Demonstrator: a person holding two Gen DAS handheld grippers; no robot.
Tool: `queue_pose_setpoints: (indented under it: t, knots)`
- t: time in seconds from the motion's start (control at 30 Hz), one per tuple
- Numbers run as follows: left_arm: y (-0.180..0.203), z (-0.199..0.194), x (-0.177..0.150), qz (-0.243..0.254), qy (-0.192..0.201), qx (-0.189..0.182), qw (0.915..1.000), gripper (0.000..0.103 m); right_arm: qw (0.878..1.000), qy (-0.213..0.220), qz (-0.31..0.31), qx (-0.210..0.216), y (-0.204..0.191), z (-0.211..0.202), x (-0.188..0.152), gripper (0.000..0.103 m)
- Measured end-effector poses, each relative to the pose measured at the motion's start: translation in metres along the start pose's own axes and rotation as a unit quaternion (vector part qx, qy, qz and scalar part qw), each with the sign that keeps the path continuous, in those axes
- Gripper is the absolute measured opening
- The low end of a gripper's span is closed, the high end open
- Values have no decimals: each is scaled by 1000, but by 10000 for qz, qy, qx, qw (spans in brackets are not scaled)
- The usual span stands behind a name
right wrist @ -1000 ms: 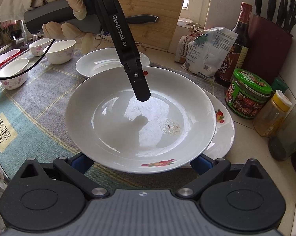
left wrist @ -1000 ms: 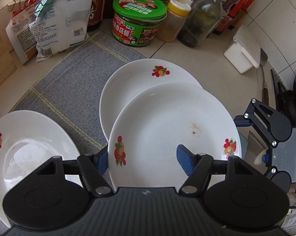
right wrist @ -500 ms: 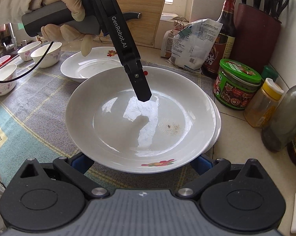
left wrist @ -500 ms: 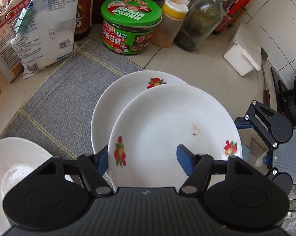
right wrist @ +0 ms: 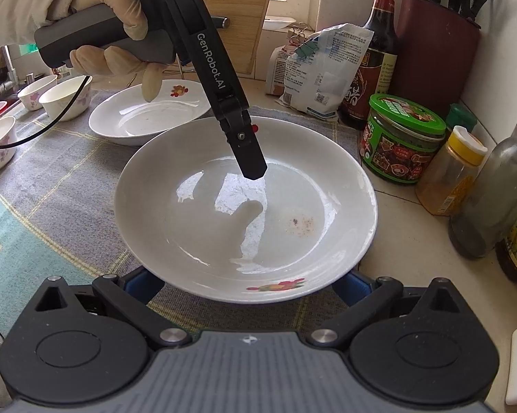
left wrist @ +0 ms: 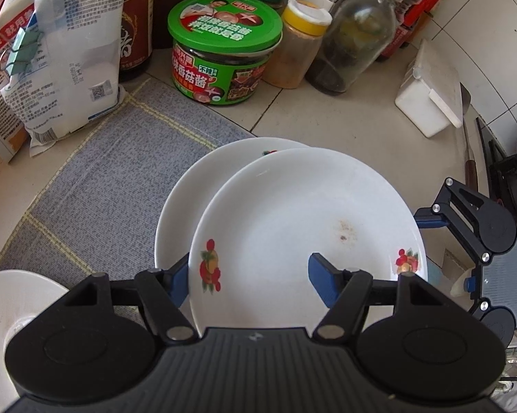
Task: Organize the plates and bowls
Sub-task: 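Lower the large plate onto the stained plate with the left tool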
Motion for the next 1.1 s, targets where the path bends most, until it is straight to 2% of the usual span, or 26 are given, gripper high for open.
queue_pose_setpoints:
  t: [0.97, 1.1]
  knots:
    - [-5, 16, 11, 129, -64, 131, 9998, 69, 9979, -509, 406, -6, 5, 10, 4, 103]
    - [-2, 20, 10, 207, -78, 126, 9997, 77, 9978, -521, 410, -50, 5, 10, 4, 103]
Point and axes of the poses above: each gripper's, at about its wrist camera, not at the fingertips, and z roughly the way its jaws point, y to its right, x to its top, the point moved 10 cm from there along z, roughly the way its jaws point, and after that the axes turned 12 degrees about -z, right-handed, at the moved point
